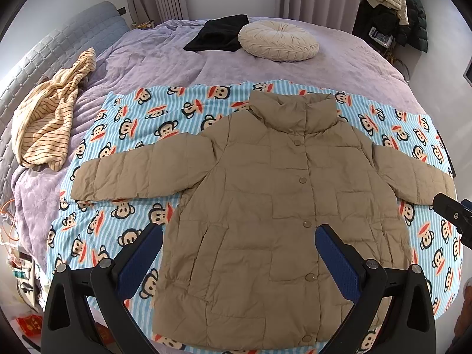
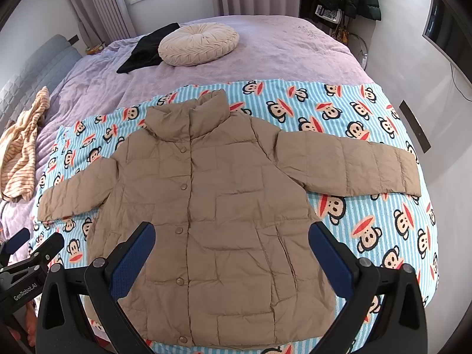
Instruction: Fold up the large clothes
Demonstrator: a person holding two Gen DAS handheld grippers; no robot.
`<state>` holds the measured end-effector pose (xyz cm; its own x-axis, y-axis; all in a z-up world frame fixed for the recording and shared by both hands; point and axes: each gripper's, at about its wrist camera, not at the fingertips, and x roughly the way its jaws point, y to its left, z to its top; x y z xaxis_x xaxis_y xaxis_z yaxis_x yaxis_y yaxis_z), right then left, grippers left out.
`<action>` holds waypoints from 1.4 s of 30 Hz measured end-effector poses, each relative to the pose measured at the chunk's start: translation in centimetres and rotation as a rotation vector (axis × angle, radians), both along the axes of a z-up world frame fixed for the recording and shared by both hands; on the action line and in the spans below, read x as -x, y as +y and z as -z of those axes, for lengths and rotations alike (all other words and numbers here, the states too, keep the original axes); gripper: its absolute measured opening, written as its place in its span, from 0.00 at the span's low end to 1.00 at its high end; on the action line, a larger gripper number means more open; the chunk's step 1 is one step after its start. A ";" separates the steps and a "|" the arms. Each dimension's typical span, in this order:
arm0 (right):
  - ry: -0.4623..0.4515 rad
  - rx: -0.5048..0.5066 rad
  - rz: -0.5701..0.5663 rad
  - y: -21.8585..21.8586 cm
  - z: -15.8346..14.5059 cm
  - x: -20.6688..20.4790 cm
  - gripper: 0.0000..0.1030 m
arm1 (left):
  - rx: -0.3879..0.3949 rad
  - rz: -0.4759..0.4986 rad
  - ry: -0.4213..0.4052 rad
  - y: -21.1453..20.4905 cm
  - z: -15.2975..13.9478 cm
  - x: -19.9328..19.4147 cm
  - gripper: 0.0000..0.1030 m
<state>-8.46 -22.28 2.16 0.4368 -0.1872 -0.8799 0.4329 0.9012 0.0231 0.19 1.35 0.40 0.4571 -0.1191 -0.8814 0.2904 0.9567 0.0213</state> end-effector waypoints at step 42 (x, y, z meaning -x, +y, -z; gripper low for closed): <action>0.014 0.010 0.000 0.1 0.2 -0.8 1.00 | 0.010 -0.004 0.017 0.7 0.9 0.4 1.00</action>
